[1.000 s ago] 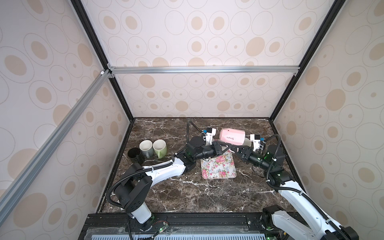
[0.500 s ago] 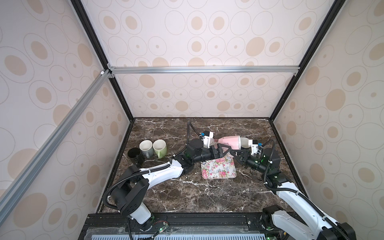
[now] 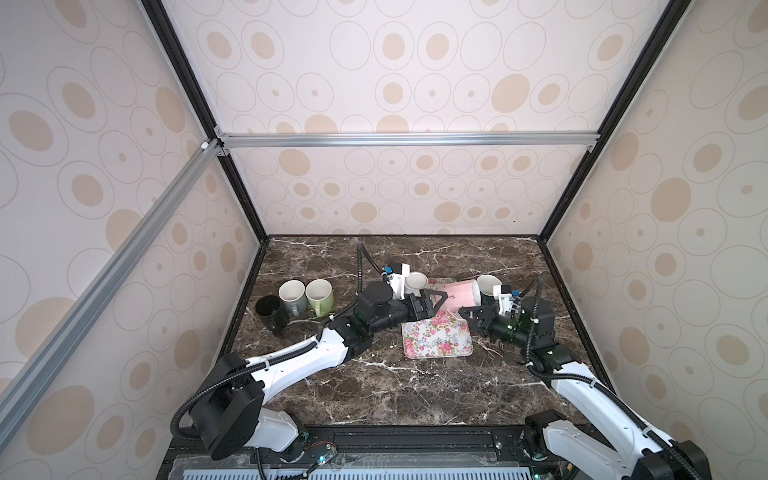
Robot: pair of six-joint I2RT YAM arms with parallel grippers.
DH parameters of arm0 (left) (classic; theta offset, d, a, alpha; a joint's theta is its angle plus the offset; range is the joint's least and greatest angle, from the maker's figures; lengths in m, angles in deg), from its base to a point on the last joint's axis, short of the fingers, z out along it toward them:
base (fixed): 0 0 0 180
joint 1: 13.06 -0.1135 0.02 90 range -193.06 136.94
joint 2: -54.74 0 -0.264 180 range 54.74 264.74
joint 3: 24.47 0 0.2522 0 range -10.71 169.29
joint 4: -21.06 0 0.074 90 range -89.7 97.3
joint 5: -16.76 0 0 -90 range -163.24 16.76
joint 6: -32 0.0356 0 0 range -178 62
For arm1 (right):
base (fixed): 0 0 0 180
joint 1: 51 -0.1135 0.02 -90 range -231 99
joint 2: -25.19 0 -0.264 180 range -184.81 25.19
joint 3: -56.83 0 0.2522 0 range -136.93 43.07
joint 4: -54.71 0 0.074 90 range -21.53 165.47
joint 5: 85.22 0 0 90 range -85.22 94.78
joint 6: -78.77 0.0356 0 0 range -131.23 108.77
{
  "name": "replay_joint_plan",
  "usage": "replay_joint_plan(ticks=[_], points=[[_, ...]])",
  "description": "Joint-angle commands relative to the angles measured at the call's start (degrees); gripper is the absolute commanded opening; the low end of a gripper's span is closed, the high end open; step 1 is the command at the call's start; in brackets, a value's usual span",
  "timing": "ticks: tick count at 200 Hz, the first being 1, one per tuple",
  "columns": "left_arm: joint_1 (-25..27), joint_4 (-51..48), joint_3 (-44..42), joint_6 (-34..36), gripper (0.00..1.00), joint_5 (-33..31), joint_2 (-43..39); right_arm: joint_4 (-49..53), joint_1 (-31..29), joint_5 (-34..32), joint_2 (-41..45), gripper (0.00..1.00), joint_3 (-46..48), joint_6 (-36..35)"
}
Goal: Turn the mug right side up
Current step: 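Open the left gripper and draw it back while the right holds the mug, then rotate the pink mug upright with the right gripper and carry it past the green mug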
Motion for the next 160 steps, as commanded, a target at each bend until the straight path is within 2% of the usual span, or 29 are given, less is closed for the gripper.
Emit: replay_joint_plan(ticks=[1, 38, 84, 160], points=[[-0.4, -7.1, -1.0, 4.1, 0.98, -5.8, -4.4, 0.9, -0.3, -1.0, 2.5, 0.00, -4.8, -5.6], [-0.5, -10.8, -6.8, 4.5, 0.98, -11.2, -11.5, 7.0, -0.3, -2.5, 3.6, 0.00, -7.4, -10.0], [-0.8, -12.2, -11.8, 4.1, 0.98, -13.8, -16.9, 11.3, -0.3, -4.2, 2.2, 0.00, -11.4, -13.1], [-1.1, -12.1, -14.5, 5.3, 0.98, -13.7, -19.2, 28.5, -0.2, -16.9, 0.9, 0.00, -25.4, -22.3]])
